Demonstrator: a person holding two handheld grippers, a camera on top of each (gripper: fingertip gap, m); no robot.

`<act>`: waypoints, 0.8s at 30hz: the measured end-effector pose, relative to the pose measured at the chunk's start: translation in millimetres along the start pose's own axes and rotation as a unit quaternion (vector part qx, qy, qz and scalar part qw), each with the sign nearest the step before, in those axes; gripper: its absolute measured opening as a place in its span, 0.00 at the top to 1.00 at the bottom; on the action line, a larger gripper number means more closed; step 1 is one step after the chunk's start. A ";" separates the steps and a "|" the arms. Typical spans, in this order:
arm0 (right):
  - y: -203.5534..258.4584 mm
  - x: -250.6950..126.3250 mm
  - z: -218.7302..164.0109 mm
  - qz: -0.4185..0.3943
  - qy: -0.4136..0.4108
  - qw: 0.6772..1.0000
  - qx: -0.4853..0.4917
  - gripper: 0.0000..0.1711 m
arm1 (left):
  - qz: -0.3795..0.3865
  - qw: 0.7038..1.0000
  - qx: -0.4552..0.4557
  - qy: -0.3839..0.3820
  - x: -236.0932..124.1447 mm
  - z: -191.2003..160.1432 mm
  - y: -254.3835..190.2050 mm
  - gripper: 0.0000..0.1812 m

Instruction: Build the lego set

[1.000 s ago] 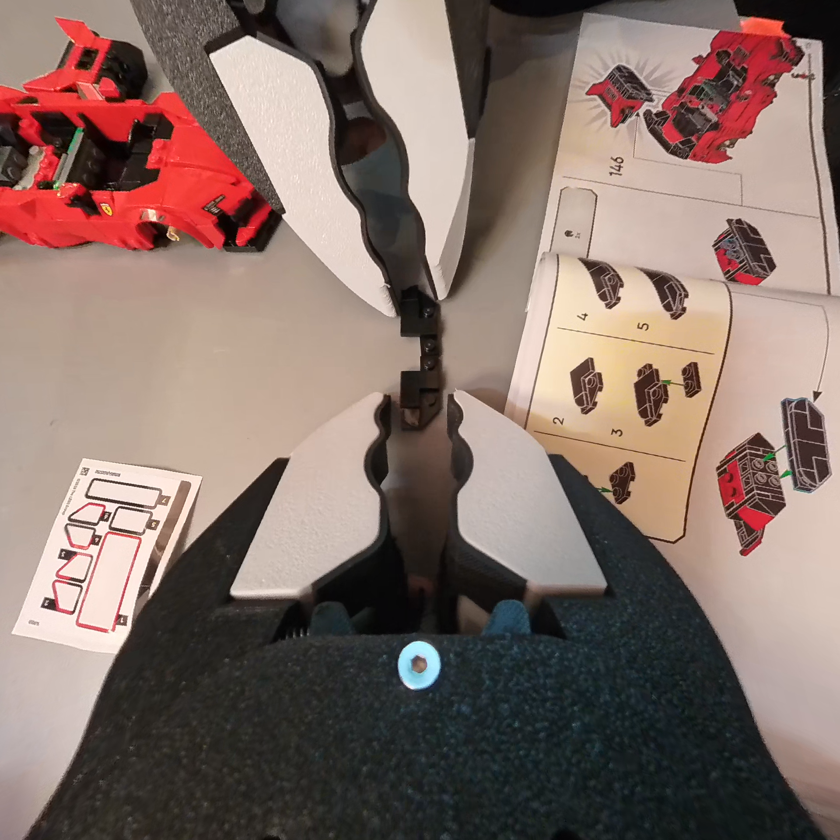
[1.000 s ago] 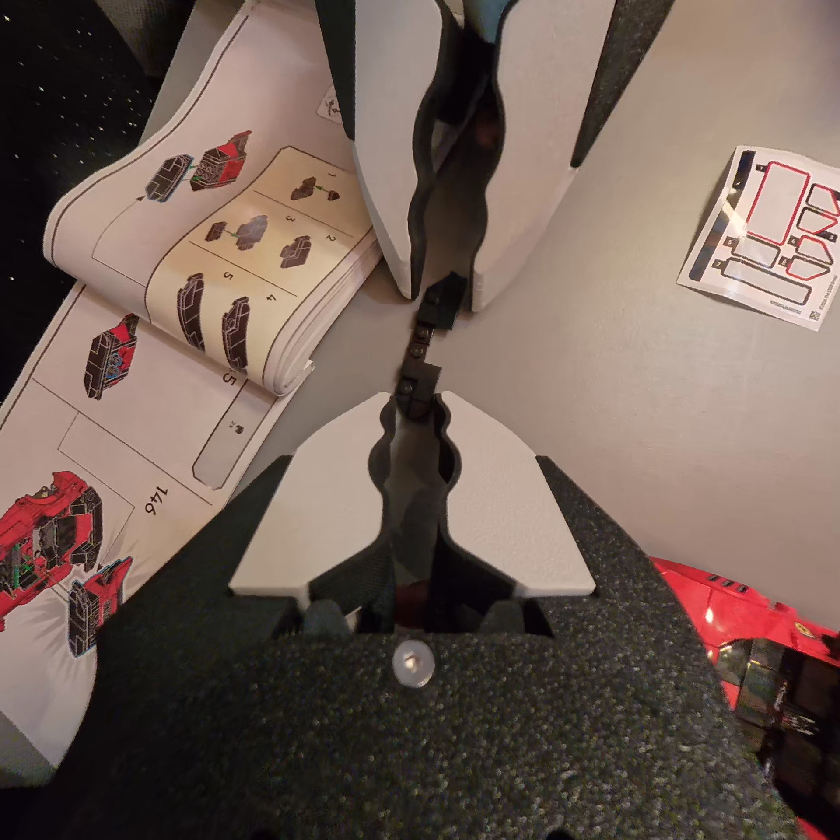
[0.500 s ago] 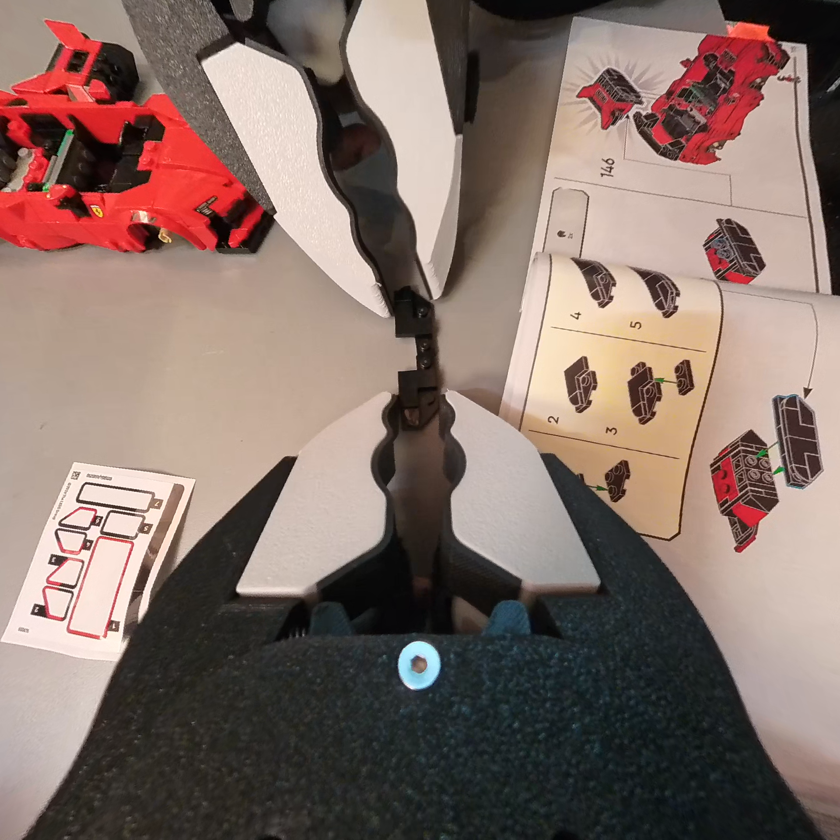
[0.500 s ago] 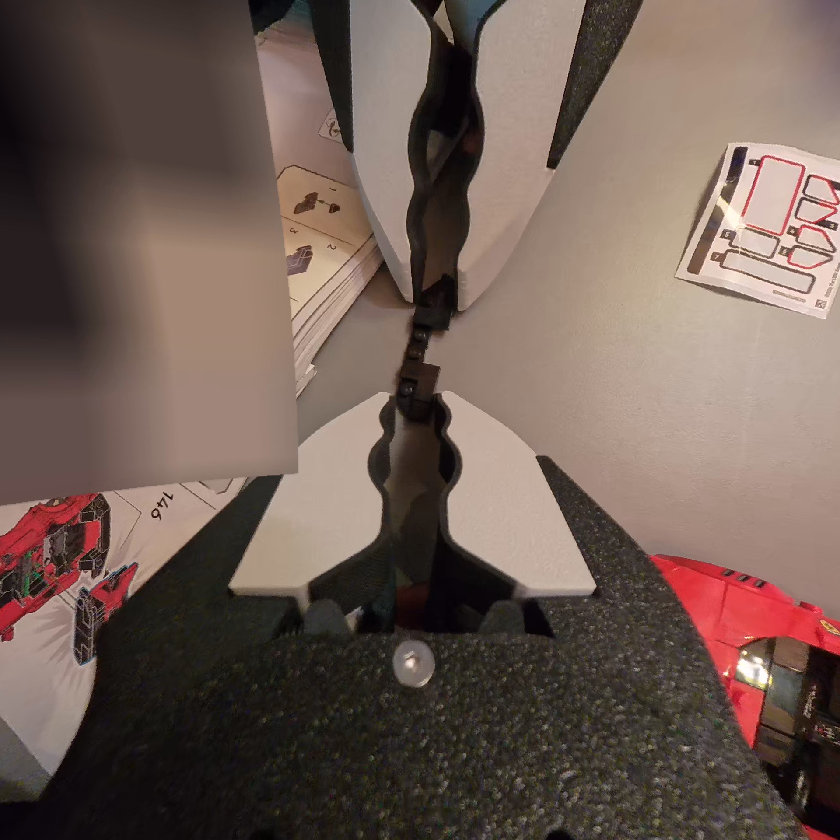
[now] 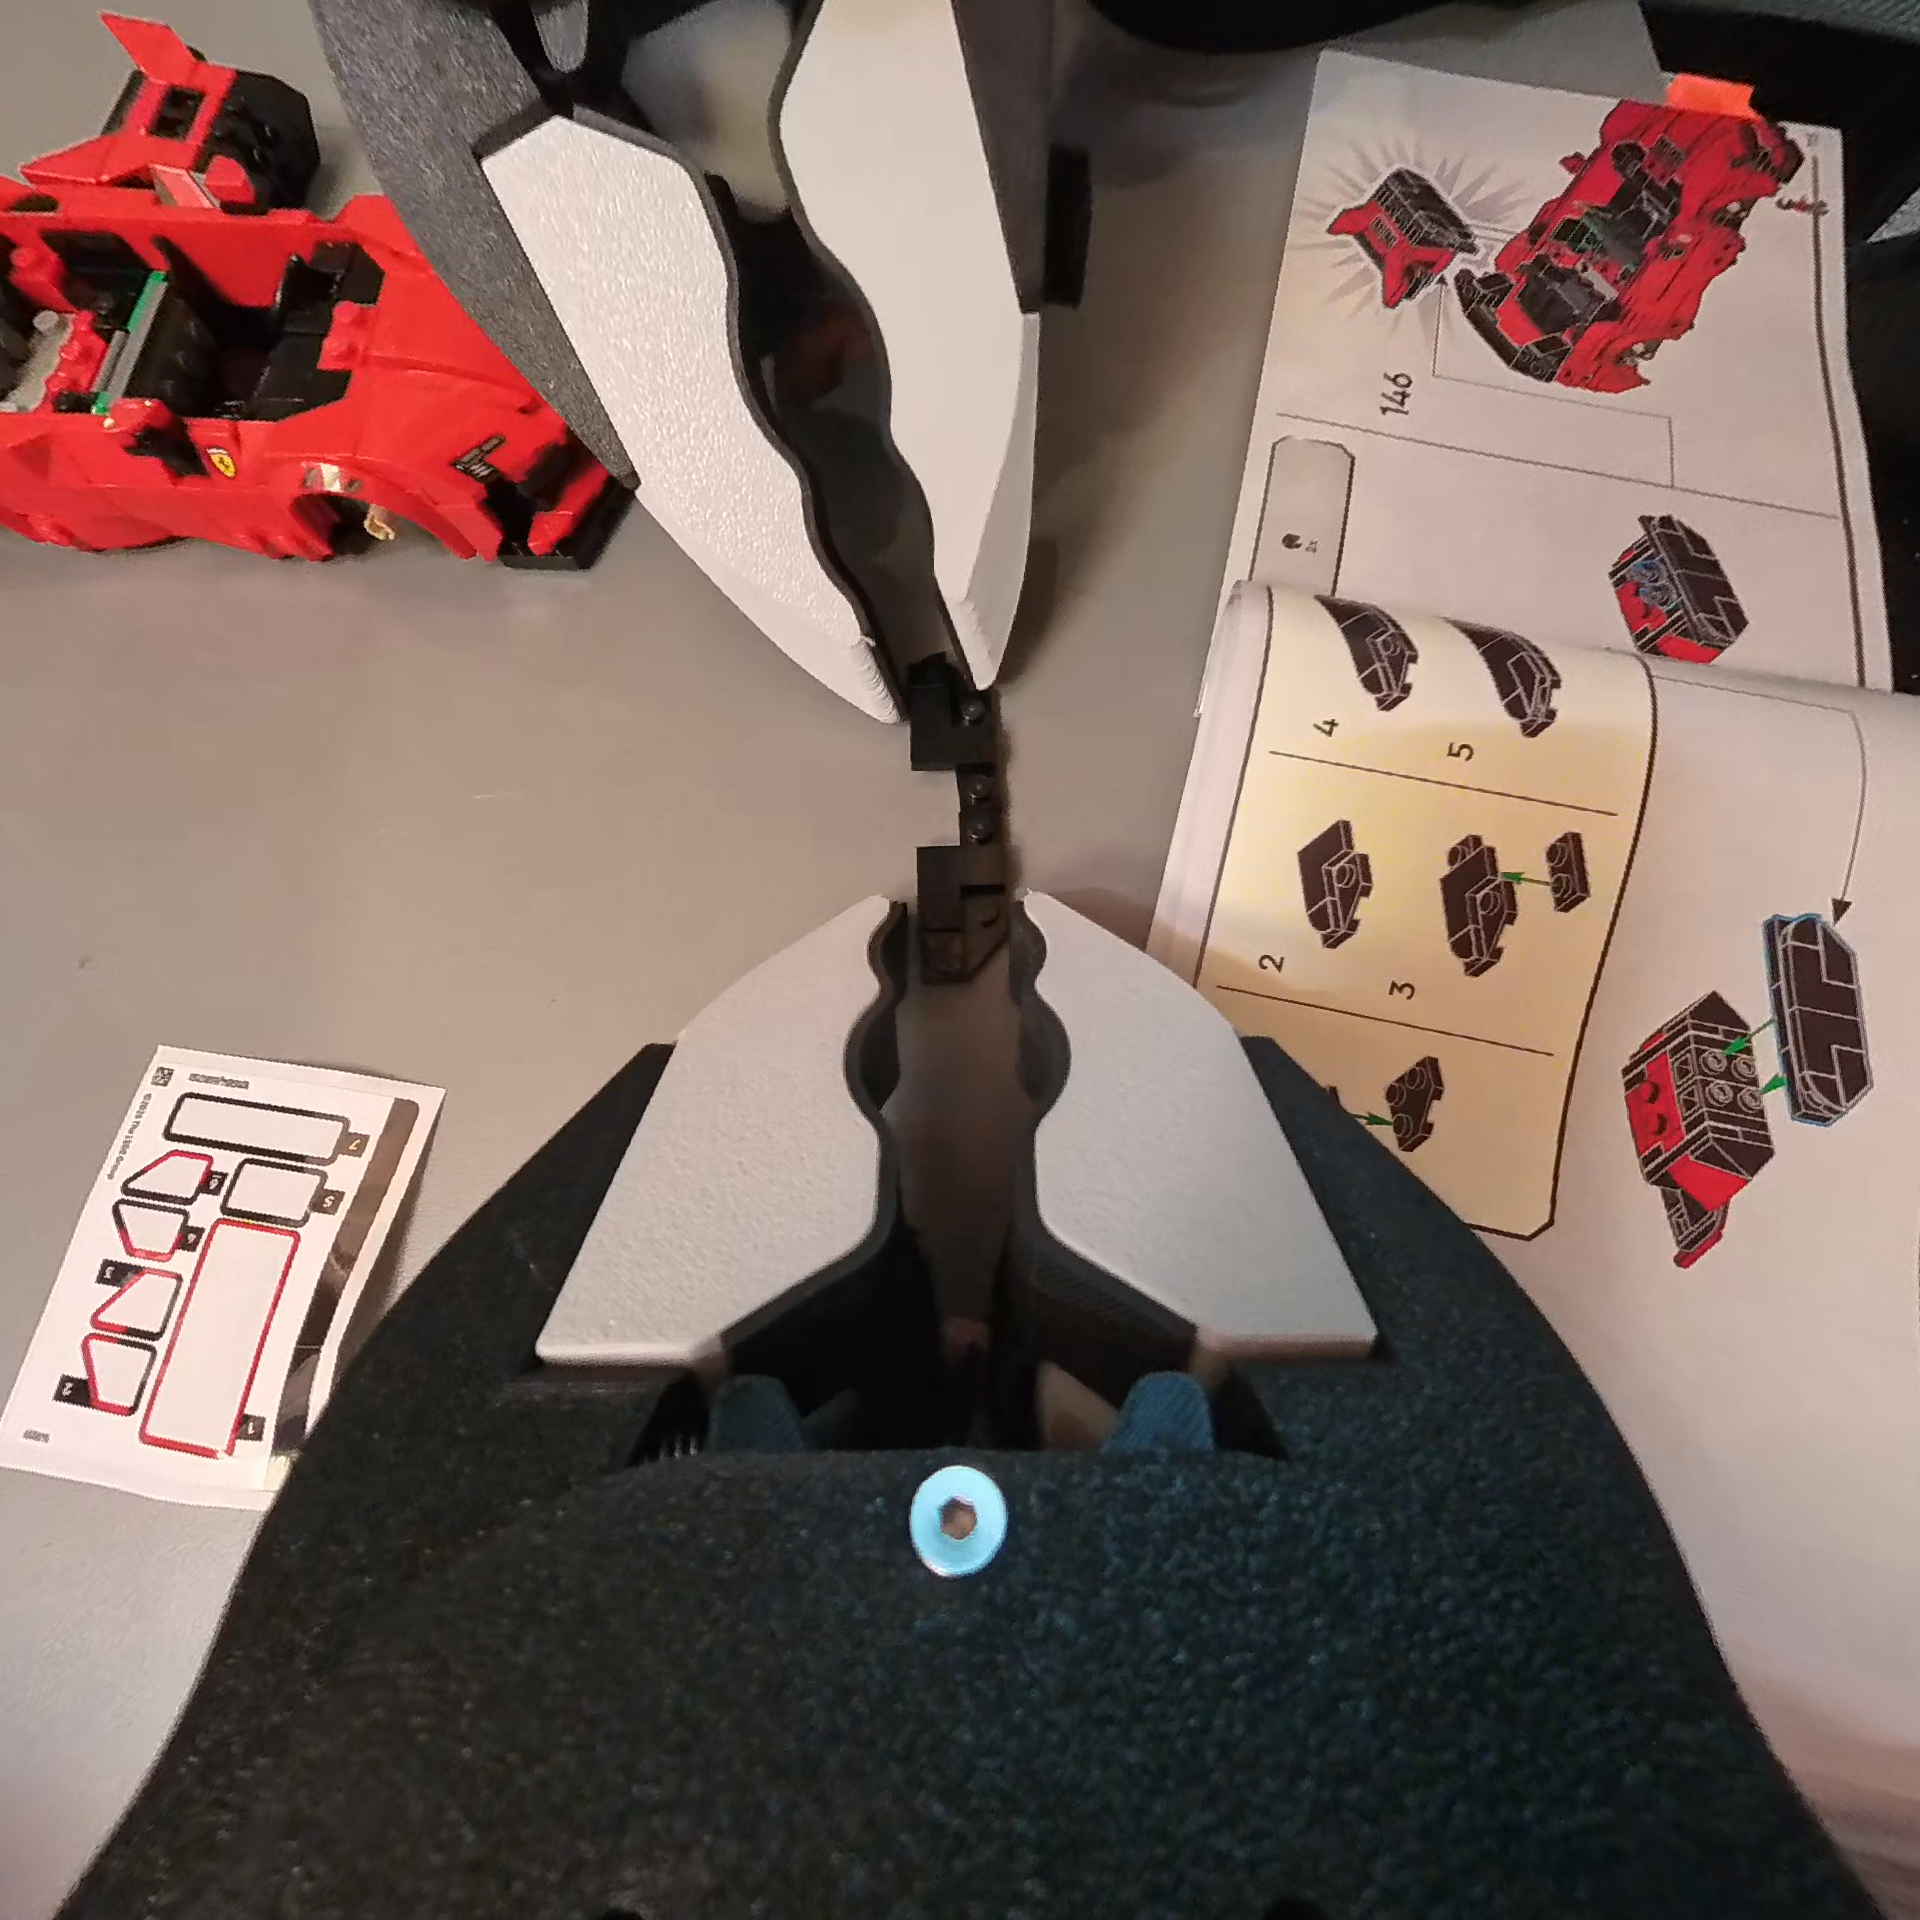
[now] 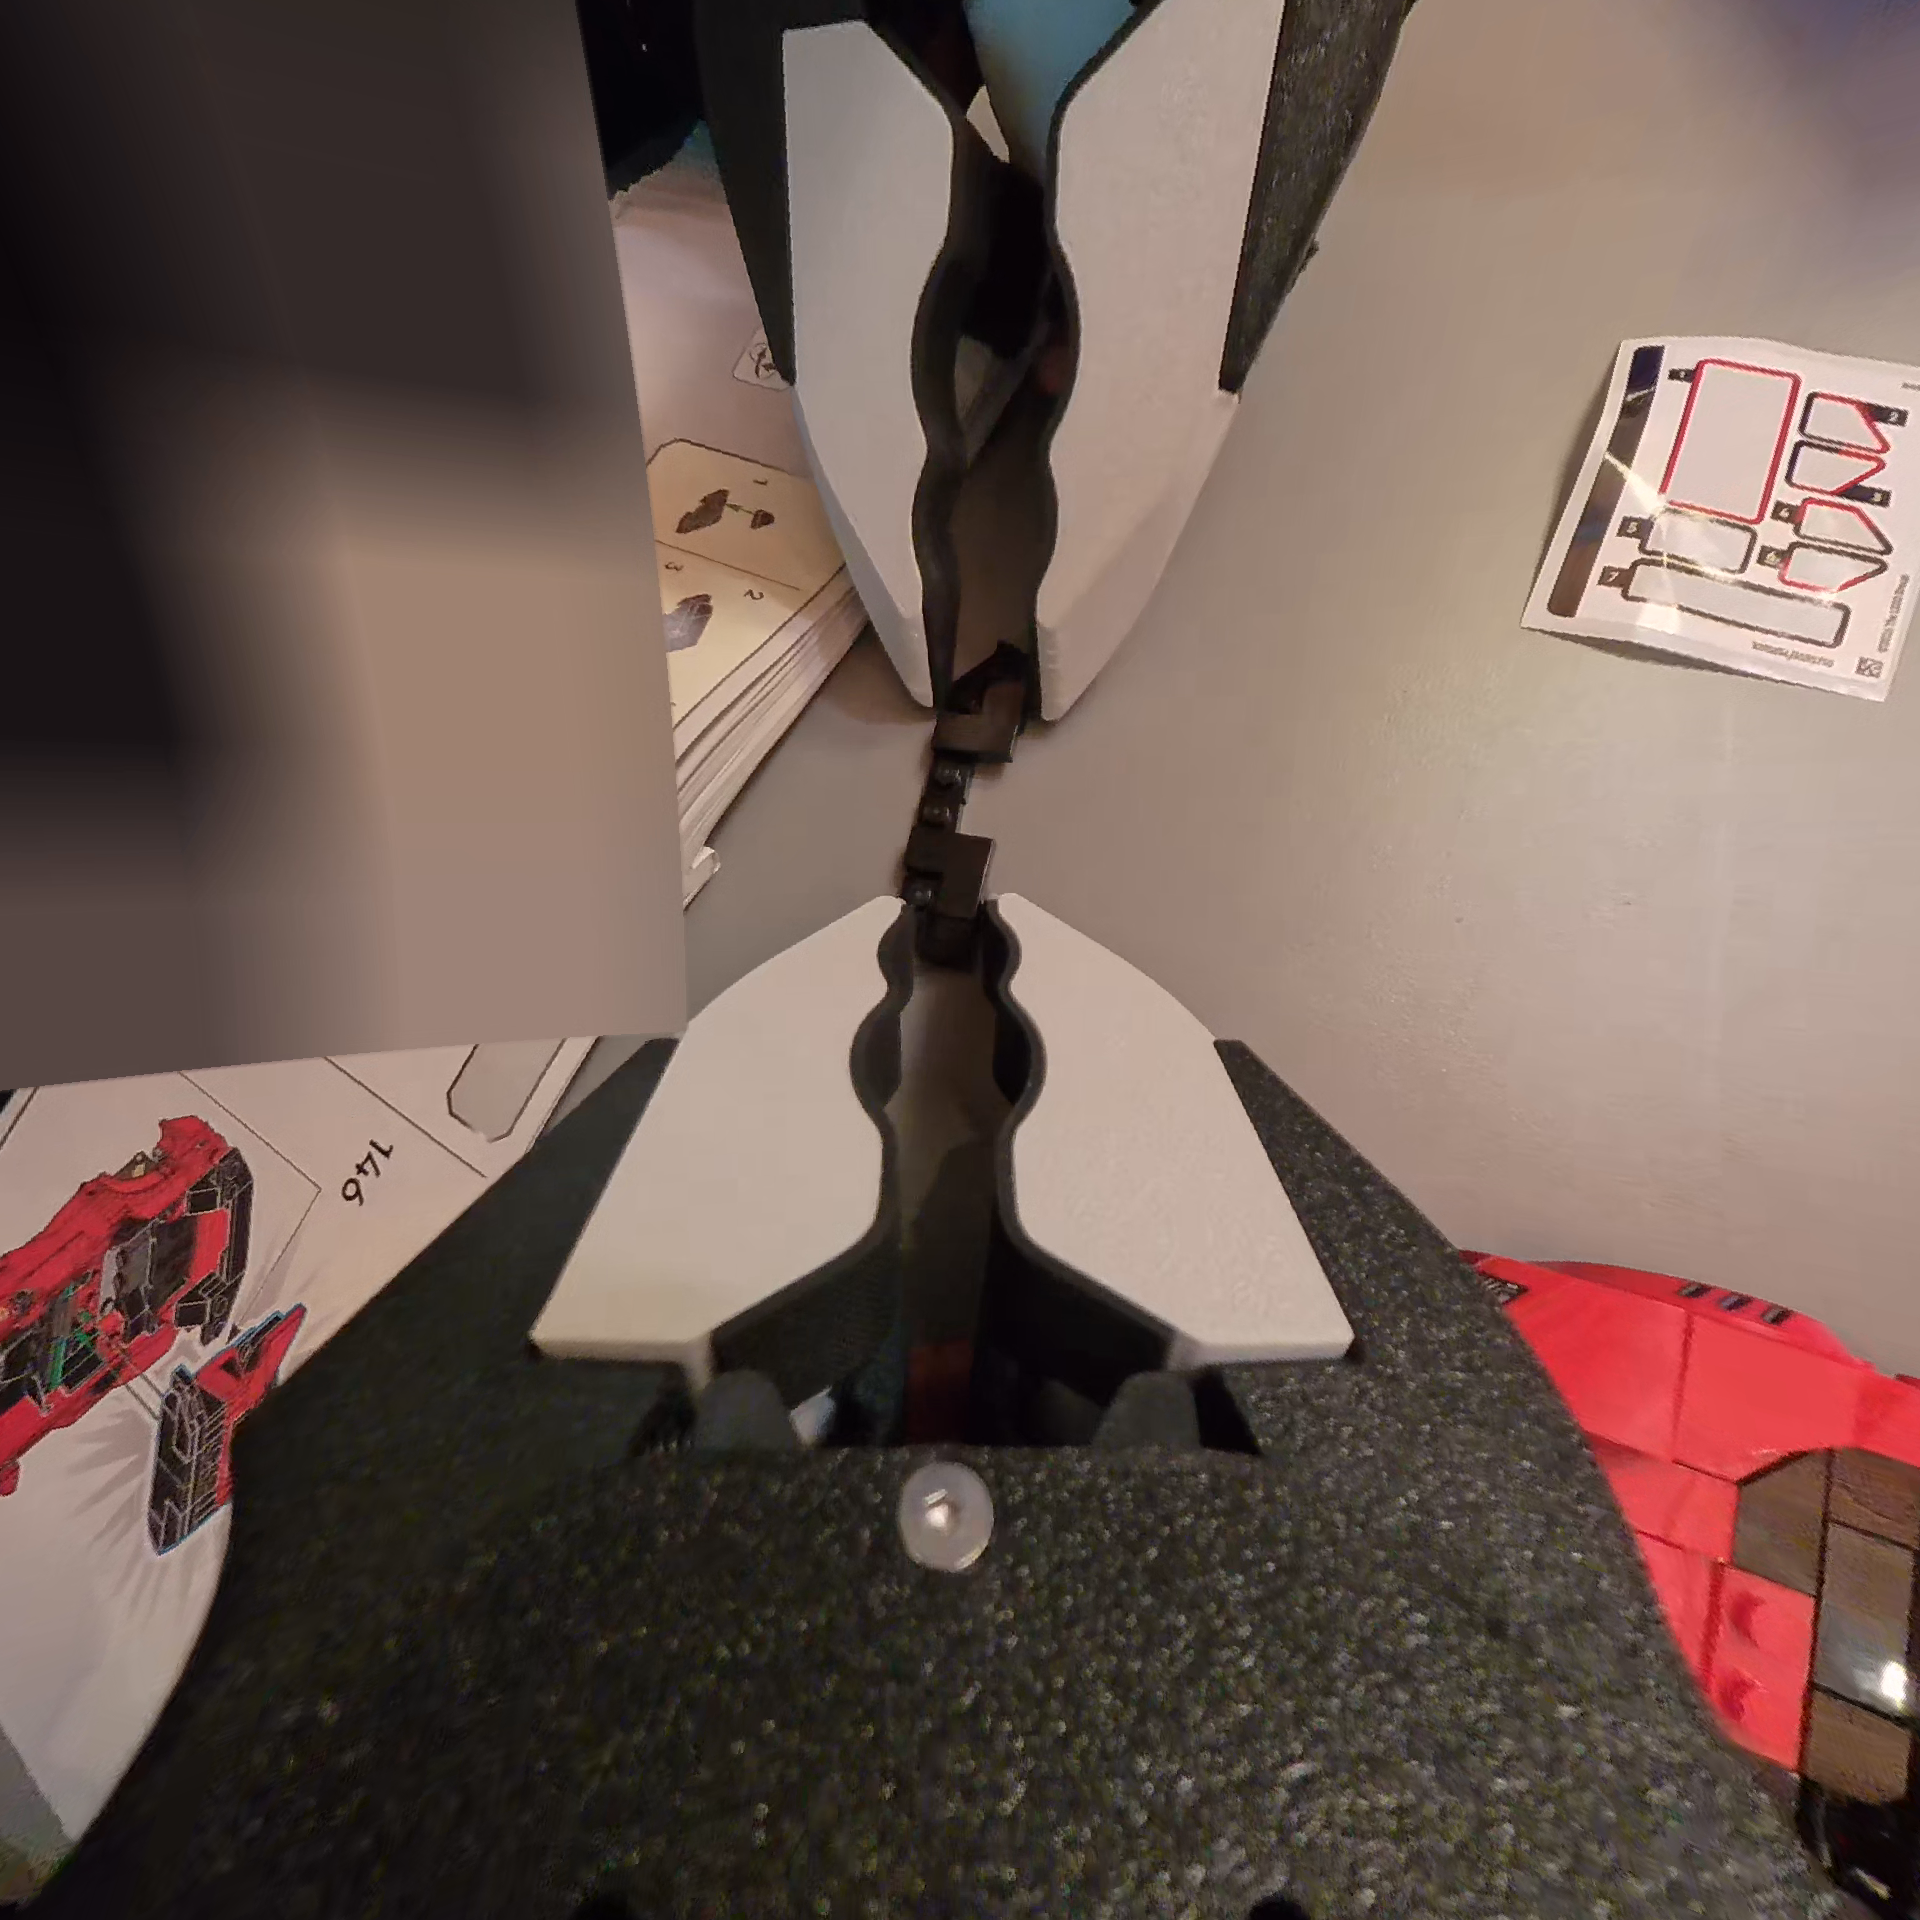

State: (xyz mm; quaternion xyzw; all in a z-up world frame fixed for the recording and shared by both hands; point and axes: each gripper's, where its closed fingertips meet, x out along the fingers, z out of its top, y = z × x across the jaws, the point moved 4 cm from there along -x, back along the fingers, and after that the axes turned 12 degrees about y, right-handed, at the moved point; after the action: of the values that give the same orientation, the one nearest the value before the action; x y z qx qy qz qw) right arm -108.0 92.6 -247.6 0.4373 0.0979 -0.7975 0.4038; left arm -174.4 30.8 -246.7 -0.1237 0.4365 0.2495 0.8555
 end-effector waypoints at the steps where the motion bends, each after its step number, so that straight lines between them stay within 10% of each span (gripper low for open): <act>1: 0.1 0.0 -0.2 0.000 -0.003 1.000 -0.001 0.93 | 0.001 1.000 0.000 0.000 -0.1 -0.1 0.1 0.90; 24: -1.6 -0.3 -0.7 0.018 -0.010 1.000 0.016 0.93 | 0.003 1.000 0.000 -0.001 0.0 -0.2 0.2 0.89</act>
State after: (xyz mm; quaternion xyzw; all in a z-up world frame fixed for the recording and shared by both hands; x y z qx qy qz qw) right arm -108.6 94.2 -248.0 0.4375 0.0730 -0.7959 0.4120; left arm -174.6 30.9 -246.7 -0.1224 0.4361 0.2525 0.8550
